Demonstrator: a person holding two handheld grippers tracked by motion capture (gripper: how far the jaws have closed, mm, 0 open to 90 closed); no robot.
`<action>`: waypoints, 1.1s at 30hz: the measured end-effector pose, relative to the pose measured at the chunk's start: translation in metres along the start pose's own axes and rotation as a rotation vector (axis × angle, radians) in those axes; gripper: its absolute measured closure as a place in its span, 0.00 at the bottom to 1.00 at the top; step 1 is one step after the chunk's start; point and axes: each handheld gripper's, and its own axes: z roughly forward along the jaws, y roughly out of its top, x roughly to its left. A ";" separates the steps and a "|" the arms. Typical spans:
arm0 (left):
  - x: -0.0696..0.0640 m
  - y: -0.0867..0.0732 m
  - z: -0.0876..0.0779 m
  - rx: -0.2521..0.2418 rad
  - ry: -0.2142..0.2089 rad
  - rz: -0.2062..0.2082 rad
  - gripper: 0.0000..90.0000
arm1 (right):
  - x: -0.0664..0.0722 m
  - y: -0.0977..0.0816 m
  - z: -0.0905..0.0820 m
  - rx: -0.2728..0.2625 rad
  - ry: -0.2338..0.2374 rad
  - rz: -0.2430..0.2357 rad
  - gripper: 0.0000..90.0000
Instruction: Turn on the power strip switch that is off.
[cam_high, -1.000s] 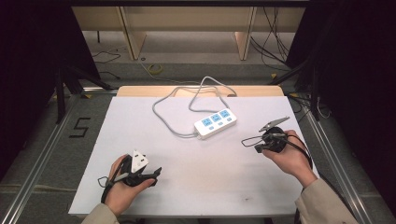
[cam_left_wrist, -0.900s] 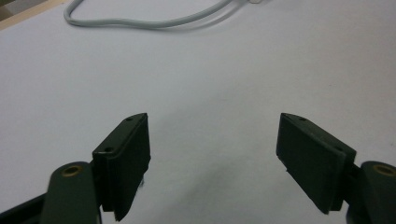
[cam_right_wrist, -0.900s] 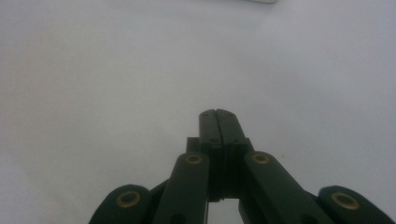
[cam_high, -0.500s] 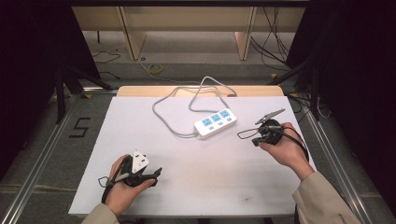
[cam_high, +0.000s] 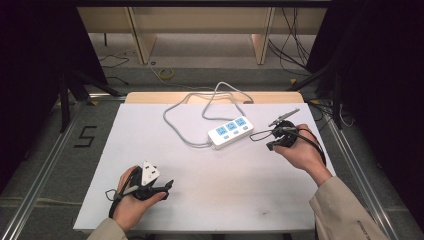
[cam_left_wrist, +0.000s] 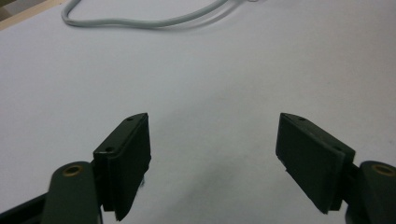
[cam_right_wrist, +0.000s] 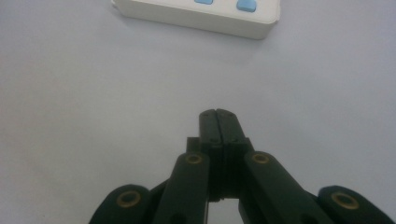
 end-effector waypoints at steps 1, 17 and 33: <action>0.000 0.000 0.000 0.000 0.000 0.000 0.30 | 0.000 0.001 0.001 0.001 0.001 0.001 1.00; -0.001 0.000 0.000 0.005 0.003 0.012 0.30 | 0.000 0.020 0.012 0.016 0.001 -0.012 1.00; -0.003 0.000 0.001 0.005 0.001 0.017 0.30 | -0.002 0.034 0.022 0.030 -0.001 -0.010 1.00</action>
